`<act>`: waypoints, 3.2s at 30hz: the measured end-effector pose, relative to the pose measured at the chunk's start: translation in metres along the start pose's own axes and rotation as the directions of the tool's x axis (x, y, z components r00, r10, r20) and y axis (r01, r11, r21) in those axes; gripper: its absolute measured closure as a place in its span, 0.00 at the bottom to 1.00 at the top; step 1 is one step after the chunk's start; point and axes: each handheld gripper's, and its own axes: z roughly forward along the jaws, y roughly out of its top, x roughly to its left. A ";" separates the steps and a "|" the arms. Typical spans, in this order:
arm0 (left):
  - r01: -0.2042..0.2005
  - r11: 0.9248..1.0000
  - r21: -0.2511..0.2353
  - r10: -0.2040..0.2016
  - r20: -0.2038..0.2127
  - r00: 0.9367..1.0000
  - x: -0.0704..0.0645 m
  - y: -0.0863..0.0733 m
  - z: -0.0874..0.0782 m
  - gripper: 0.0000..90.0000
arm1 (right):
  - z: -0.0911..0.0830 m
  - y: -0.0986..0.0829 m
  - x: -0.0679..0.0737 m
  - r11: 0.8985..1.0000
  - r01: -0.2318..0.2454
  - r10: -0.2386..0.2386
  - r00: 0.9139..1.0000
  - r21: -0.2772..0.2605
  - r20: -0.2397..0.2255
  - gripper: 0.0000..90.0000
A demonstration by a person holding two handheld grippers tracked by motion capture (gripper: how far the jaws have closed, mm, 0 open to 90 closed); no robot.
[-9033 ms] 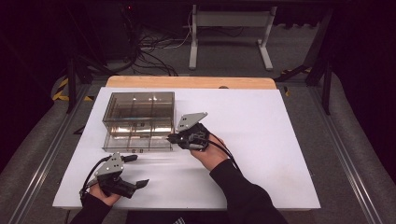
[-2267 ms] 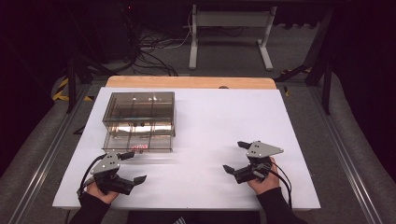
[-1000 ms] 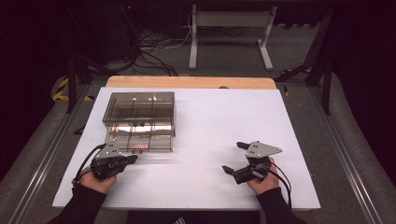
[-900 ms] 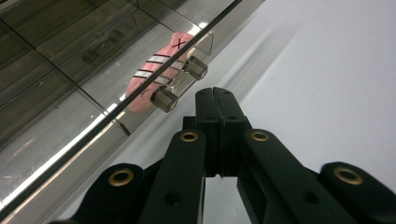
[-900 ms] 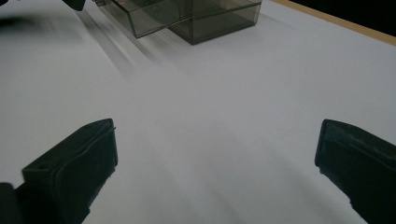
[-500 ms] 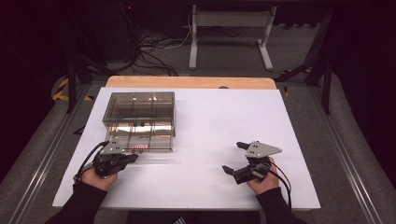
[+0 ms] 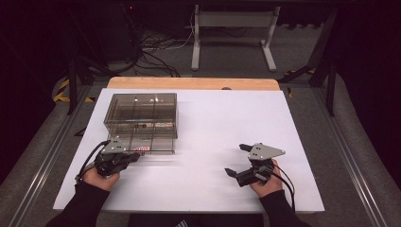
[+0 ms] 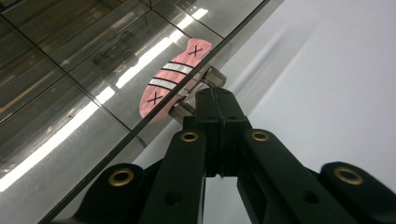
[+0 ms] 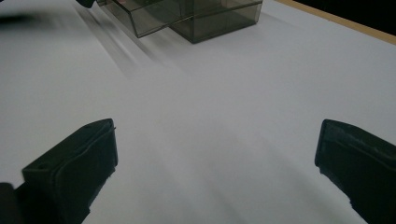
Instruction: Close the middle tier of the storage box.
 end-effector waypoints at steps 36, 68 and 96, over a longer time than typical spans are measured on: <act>0.024 0.999 -0.048 -0.027 -0.069 0.997 0.014 0.013 0.006 1.00 | 0.000 0.000 0.000 1.000 0.003 -0.003 1.000 0.002 -0.001 0.00; 0.067 0.993 -0.098 -0.081 -0.143 0.986 0.030 0.022 0.020 1.00 | 0.000 0.000 0.000 1.000 0.002 -0.002 1.000 0.004 -0.001 0.00; 0.106 0.987 -0.117 -0.125 -0.172 0.977 0.036 0.028 0.028 1.00 | 0.001 0.000 0.000 1.000 0.002 -0.002 1.000 0.005 -0.001 0.00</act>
